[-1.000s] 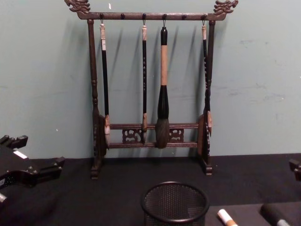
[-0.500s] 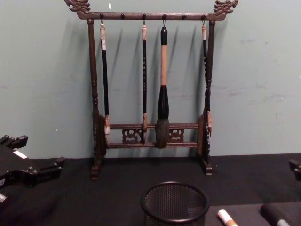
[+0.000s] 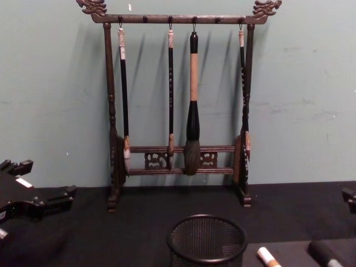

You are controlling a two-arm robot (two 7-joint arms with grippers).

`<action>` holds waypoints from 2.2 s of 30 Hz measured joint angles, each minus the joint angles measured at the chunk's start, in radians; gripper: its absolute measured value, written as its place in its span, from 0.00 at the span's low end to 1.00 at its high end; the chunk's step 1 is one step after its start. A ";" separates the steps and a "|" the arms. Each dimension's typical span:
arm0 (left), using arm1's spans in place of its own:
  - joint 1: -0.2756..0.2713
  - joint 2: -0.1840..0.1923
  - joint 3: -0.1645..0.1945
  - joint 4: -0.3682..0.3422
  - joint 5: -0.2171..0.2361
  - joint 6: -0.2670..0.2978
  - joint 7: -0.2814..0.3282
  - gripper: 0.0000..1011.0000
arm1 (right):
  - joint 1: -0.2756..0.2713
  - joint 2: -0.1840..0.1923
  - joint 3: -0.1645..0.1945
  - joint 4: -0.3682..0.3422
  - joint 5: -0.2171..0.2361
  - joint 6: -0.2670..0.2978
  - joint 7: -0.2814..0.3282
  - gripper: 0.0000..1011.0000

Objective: Pick up the water-based marker from the table and place it into the pen holder.

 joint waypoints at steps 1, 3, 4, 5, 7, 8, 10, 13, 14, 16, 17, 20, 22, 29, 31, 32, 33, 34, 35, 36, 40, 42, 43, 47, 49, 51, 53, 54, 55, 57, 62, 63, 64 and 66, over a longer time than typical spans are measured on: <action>0.000 0.000 0.000 0.000 0.000 0.000 0.000 0.99 | 0.000 0.000 0.000 0.000 0.000 0.000 0.000 0.99; 0.000 0.000 0.000 0.000 0.000 0.000 0.000 0.99 | 0.000 0.000 0.000 0.000 0.000 0.000 0.000 0.99; 0.000 0.000 0.000 0.000 0.000 0.000 0.000 0.99 | 0.000 0.000 0.000 0.000 0.000 0.000 0.000 0.99; 0.000 0.000 0.000 0.000 0.000 0.000 0.000 0.99 | 0.000 0.000 0.000 0.000 0.000 0.000 0.000 0.99; 0.000 0.000 0.000 0.000 0.000 0.000 0.000 0.99 | 0.000 0.000 0.000 0.000 0.000 0.000 0.000 0.99; 0.000 0.000 0.000 0.000 0.000 0.000 0.000 0.99 | 0.000 0.000 0.000 0.000 0.000 0.000 0.000 0.99; 0.000 0.000 0.000 0.000 0.000 0.000 0.000 0.99 | 0.000 0.000 0.000 0.000 0.000 0.000 0.000 0.99; 0.000 0.000 0.000 0.000 0.000 0.000 0.000 0.99 | 0.000 0.000 0.000 0.000 0.000 0.000 0.000 0.99; 0.000 0.000 0.000 0.000 0.000 0.000 0.000 0.99 | 0.000 0.000 0.000 0.000 0.000 0.000 0.000 0.99; 0.000 0.000 0.000 0.000 0.000 0.000 0.000 0.99 | 0.000 0.000 0.000 0.000 0.000 0.000 0.000 0.99; 0.000 0.000 0.000 0.000 0.000 0.000 0.000 0.99 | 0.000 0.000 0.000 0.000 0.000 0.000 0.000 0.99; 0.000 0.000 0.000 0.000 0.000 0.000 0.000 0.99 | 0.000 0.000 0.000 0.000 0.000 0.000 0.000 0.99; 0.000 0.000 0.000 0.000 0.000 0.000 0.000 0.99 | 0.000 0.000 0.000 0.000 0.000 0.000 0.000 0.99; 0.000 0.000 0.000 0.000 0.000 0.000 0.000 0.99 | 0.000 0.000 0.000 0.000 0.000 0.000 0.000 0.99; 0.000 0.000 0.000 0.000 0.000 0.000 0.000 0.99 | 0.000 0.000 0.000 0.000 0.000 0.000 0.000 0.99; 0.000 0.000 0.000 0.000 0.000 0.000 0.000 0.99 | 0.000 0.000 0.000 0.000 0.000 0.000 0.000 0.99; 0.000 0.000 0.000 0.000 0.000 0.000 0.000 0.99 | 0.000 -0.001 0.002 0.000 0.000 0.000 0.002 0.99; 0.000 0.000 0.000 0.000 0.000 0.000 0.000 0.99 | 0.000 -0.001 0.004 0.000 0.000 0.000 0.005 0.99; 0.000 0.000 0.000 0.000 0.000 0.000 0.000 0.99 | -0.001 -0.002 0.006 -0.001 0.001 -0.001 0.009 0.99; 0.000 0.000 0.000 0.000 0.000 0.000 0.000 0.99 | -0.002 -0.003 0.008 -0.003 0.002 -0.001 0.015 0.99; 0.000 0.000 0.000 0.000 0.000 0.000 0.000 0.99 | -0.010 -0.008 0.022 -0.023 0.030 0.015 0.057 0.99; 0.000 0.000 0.000 0.000 0.000 0.000 0.000 0.99 | -0.012 -0.011 0.027 -0.030 0.043 0.029 0.071 0.99; 0.000 0.000 0.000 0.000 0.000 0.000 0.000 0.99 | -0.013 -0.014 0.032 -0.038 0.057 0.046 0.084 0.99; 0.000 0.000 0.000 0.000 0.000 0.000 0.000 0.99 | -0.018 -0.023 0.045 -0.060 0.096 0.099 0.117 0.99; 0.000 0.000 0.000 0.000 0.000 0.000 0.000 0.99 | -0.020 -0.028 0.052 -0.076 0.119 0.139 0.136 0.99; 0.000 0.000 0.000 0.000 0.000 0.000 0.000 0.99 | -0.020 -0.030 0.054 -0.086 0.129 0.162 0.146 0.99; 0.000 0.000 0.000 0.000 0.000 0.000 0.000 0.99 | -0.020 -0.035 0.056 -0.101 0.144 0.205 0.159 0.99; 0.000 0.000 0.000 0.000 0.000 0.000 0.000 0.99 | -0.020 -0.037 0.056 -0.106 0.147 0.218 0.163 0.99; 0.000 0.000 0.000 0.000 0.000 0.000 0.000 0.99 | -0.019 -0.039 0.056 -0.111 0.148 0.230 0.166 0.99; 0.000 0.000 0.000 0.000 0.000 0.000 0.000 0.99 | -0.014 -0.045 0.052 -0.125 0.151 0.264 0.179 0.99; 0.000 0.000 0.000 0.000 0.000 0.000 0.000 0.99 | 0.001 -0.060 0.038 -0.141 0.152 0.331 0.201 0.99; 0.000 0.000 0.000 0.000 0.000 0.000 0.000 0.99 | 0.006 -0.066 0.033 -0.143 0.152 0.353 0.208 0.99; 0.000 0.000 0.000 0.000 0.000 0.000 0.000 0.99 | 0.010 -0.069 0.030 -0.145 0.152 0.364 0.210 0.99; 0.000 0.000 0.000 0.000 0.000 0.000 0.000 0.99 | 0.018 -0.079 0.021 -0.147 0.146 0.390 0.219 0.99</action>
